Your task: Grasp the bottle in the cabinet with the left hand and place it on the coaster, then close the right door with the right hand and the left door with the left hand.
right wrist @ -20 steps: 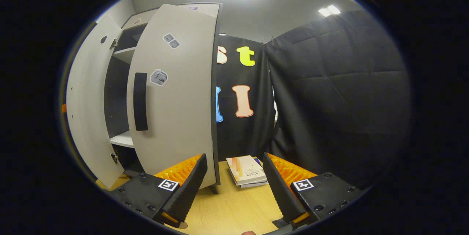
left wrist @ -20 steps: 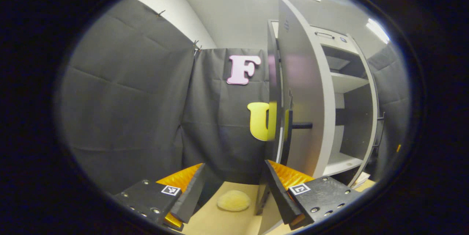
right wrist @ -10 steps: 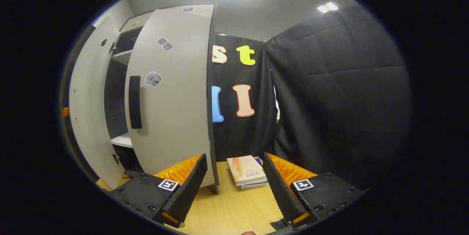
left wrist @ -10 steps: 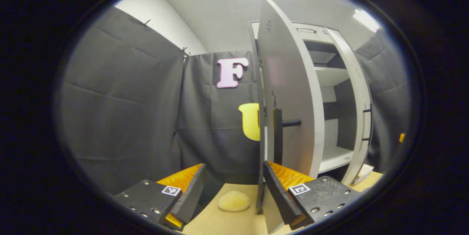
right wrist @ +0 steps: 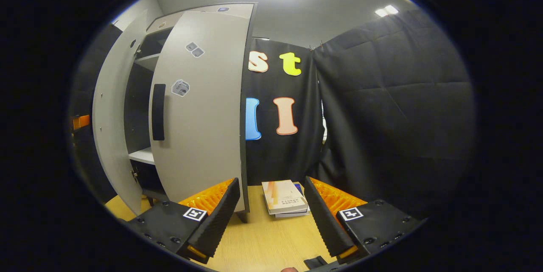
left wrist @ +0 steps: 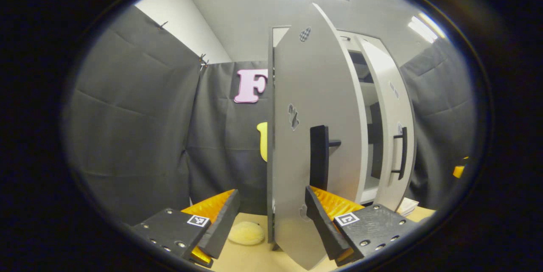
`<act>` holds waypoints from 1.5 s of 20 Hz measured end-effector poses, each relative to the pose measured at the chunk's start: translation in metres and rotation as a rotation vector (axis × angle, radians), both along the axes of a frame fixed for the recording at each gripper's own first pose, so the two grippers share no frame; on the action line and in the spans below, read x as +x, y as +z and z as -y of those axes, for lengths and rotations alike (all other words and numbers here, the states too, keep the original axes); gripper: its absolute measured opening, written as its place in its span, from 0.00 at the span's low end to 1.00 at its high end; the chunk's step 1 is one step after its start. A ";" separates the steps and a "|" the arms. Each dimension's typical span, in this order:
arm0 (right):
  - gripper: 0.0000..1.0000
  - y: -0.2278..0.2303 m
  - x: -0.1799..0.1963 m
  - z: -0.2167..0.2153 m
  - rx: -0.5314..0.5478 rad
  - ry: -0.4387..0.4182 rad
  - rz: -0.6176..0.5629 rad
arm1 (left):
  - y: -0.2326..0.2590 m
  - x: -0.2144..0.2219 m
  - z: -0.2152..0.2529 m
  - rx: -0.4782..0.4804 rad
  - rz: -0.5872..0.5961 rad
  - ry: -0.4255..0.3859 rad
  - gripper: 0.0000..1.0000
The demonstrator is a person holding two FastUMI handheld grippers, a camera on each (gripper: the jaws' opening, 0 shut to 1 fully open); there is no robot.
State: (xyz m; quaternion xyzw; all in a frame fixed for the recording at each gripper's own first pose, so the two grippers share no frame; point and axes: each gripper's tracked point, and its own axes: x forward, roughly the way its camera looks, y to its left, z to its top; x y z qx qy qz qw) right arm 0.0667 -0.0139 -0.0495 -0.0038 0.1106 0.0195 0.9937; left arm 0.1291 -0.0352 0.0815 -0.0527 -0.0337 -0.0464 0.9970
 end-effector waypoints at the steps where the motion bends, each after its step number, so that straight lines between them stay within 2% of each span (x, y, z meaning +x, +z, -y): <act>1: 0.95 -0.002 -0.001 0.005 0.006 -0.005 -0.005 | 0.000 0.000 0.009 -0.003 0.000 -0.008 0.92; 2: 0.97 -0.004 -0.002 0.009 0.011 -0.011 -0.010 | -0.001 0.001 0.019 -0.010 0.000 -0.018 0.92; 4: 0.95 -0.004 -0.006 0.018 0.005 -0.023 -0.016 | -0.001 0.006 0.041 -0.027 -0.001 -0.037 0.92; 8: 0.97 -0.007 -0.014 0.036 -0.056 -0.026 -0.016 | 0.003 0.016 0.078 -0.054 0.002 -0.077 0.89; 14: 0.97 -0.005 -0.025 0.037 -0.044 0.031 0.005 | 0.006 0.005 0.096 0.007 0.031 -0.052 0.92; 21: 0.95 0.023 -0.029 0.025 0.020 0.140 0.057 | 0.006 -0.059 0.053 0.095 0.030 0.010 0.92; 25: 0.97 0.046 -0.051 0.018 0.036 0.166 0.097 | 0.011 -0.104 0.022 0.143 0.029 0.034 0.92; 30: 0.97 0.067 -0.088 0.010 0.058 0.169 0.130 | 0.012 -0.156 -0.009 0.120 0.026 0.043 0.92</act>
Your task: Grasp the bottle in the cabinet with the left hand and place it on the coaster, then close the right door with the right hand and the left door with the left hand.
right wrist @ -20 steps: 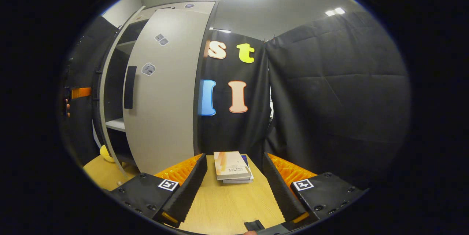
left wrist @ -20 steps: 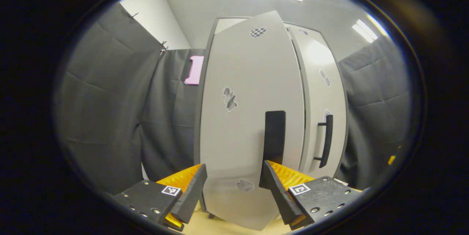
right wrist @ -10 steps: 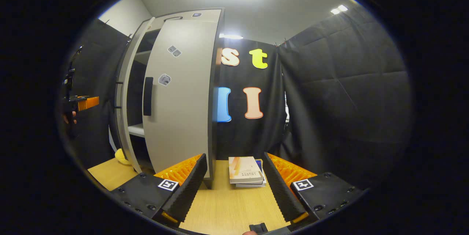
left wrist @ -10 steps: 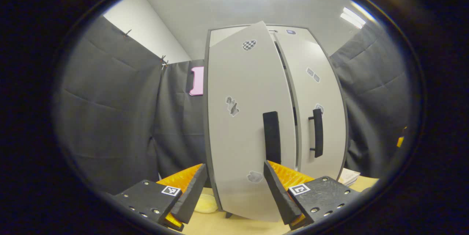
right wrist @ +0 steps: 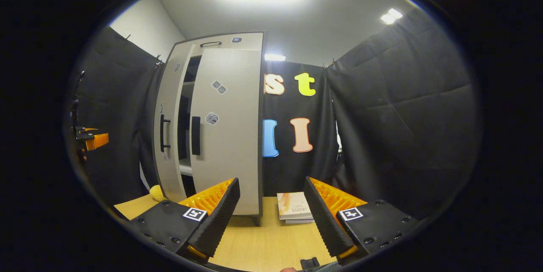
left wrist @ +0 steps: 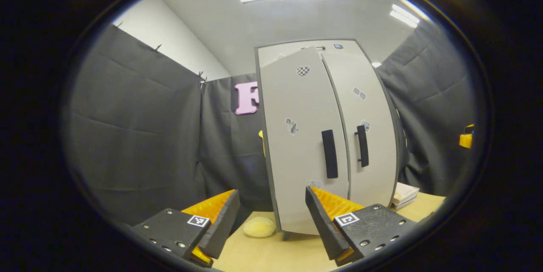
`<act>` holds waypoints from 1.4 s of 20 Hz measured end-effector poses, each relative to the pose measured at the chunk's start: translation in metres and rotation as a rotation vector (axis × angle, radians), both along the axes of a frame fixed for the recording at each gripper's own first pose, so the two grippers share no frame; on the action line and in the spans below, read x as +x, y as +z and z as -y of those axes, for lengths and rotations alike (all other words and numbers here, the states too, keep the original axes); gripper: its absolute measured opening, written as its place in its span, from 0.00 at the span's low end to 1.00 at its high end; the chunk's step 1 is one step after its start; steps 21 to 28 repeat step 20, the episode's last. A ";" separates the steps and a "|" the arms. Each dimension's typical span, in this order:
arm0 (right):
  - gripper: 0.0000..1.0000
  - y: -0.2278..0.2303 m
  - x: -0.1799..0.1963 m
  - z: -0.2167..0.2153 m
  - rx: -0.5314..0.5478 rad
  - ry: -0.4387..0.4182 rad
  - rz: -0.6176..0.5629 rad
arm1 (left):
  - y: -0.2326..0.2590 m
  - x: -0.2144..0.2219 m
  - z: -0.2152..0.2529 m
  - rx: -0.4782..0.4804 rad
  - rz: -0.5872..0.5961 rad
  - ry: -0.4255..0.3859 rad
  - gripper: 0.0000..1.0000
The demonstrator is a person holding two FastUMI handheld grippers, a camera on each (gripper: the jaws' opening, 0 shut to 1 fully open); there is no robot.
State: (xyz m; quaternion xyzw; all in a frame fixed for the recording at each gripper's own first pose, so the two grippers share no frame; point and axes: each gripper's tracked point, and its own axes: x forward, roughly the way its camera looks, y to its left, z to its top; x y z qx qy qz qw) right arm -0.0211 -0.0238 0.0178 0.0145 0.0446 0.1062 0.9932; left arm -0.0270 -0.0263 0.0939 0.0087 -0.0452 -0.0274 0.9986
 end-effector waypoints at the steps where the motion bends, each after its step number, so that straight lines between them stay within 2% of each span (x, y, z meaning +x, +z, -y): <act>1: 0.97 0.003 -0.008 -0.001 0.005 0.002 0.006 | 0.001 -0.010 -0.006 -0.002 0.005 -0.001 0.92; 5: 0.97 0.003 -0.037 0.009 0.004 -0.028 0.012 | -0.012 -0.034 -0.021 0.021 -0.009 0.010 0.92; 11: 0.97 0.003 -0.055 0.018 0.027 -0.048 0.030 | -0.030 -0.059 -0.040 0.006 -0.036 0.029 0.91; 19: 0.95 0.010 -0.049 0.017 0.021 -0.031 0.053 | -0.037 -0.065 -0.066 0.016 -0.041 0.074 0.89; 20: 0.97 0.010 -0.047 0.017 0.018 -0.032 0.056 | -0.036 -0.065 -0.067 0.015 -0.039 0.078 0.89; 28: 0.97 0.010 -0.047 0.017 0.018 -0.032 0.056 | -0.036 -0.065 -0.067 0.015 -0.039 0.078 0.89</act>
